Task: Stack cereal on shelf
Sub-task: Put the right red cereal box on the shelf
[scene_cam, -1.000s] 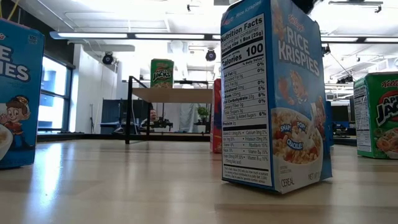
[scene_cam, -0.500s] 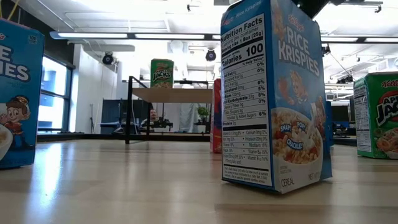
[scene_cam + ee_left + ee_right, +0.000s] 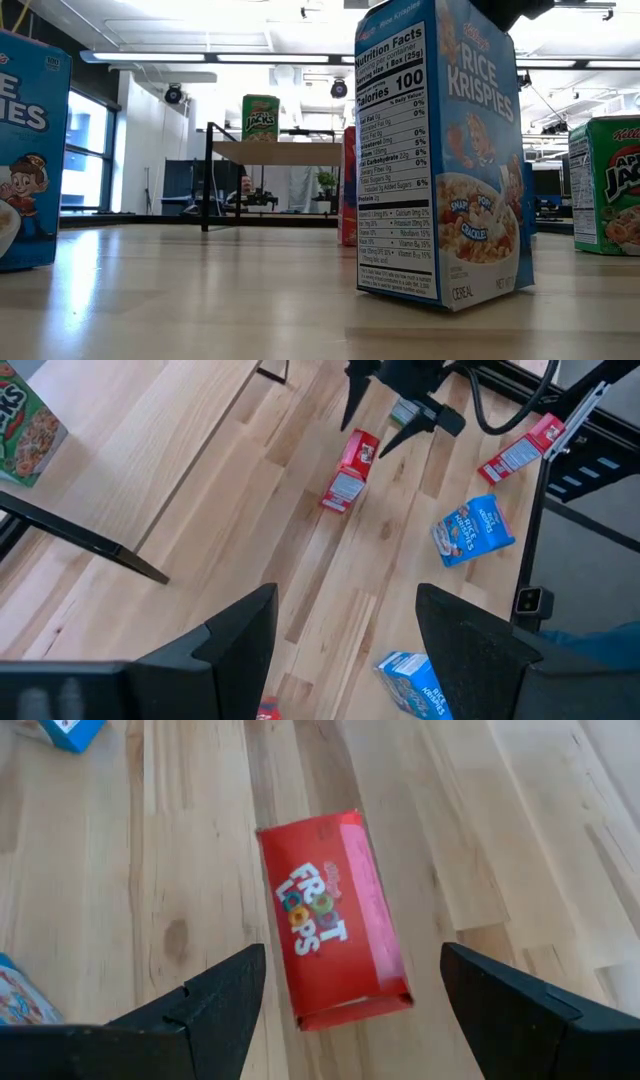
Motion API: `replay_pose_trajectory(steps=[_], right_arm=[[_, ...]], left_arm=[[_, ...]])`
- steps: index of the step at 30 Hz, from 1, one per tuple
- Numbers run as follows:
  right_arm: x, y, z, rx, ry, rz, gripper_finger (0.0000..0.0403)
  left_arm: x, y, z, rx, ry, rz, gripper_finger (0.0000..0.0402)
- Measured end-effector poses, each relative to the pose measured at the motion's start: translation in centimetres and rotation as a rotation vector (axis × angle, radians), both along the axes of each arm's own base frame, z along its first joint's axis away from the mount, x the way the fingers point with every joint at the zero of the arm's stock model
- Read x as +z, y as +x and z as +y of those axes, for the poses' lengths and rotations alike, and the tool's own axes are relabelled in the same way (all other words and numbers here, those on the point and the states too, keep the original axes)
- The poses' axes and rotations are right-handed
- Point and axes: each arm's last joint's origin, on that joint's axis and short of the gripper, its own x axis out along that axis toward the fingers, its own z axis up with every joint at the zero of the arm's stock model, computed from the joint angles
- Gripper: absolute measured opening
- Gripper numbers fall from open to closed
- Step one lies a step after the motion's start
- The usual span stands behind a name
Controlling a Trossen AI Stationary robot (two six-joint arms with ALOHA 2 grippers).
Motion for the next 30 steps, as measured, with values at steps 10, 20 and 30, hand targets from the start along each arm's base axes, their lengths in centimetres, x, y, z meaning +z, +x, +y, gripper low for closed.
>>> replay_pose_trajectory(steps=[10,20,30], right_arm=[[-1.0,0.3,0.1,0.018,-0.012,0.044,0.0268],[-1.1,0.4,0.1,0.02,-0.009,0.045,0.0225],[-1.1,0.5,0.1,0.026,0.0,0.04,0.0166]], left_arm=[[0.0,0.0,0.1,0.021,0.026,-0.004,0.023],[0.0,0.0,0.1,0.021,0.026,-0.004,0.023],[0.0,0.0,0.1,0.023,0.024,-0.004,0.023]])
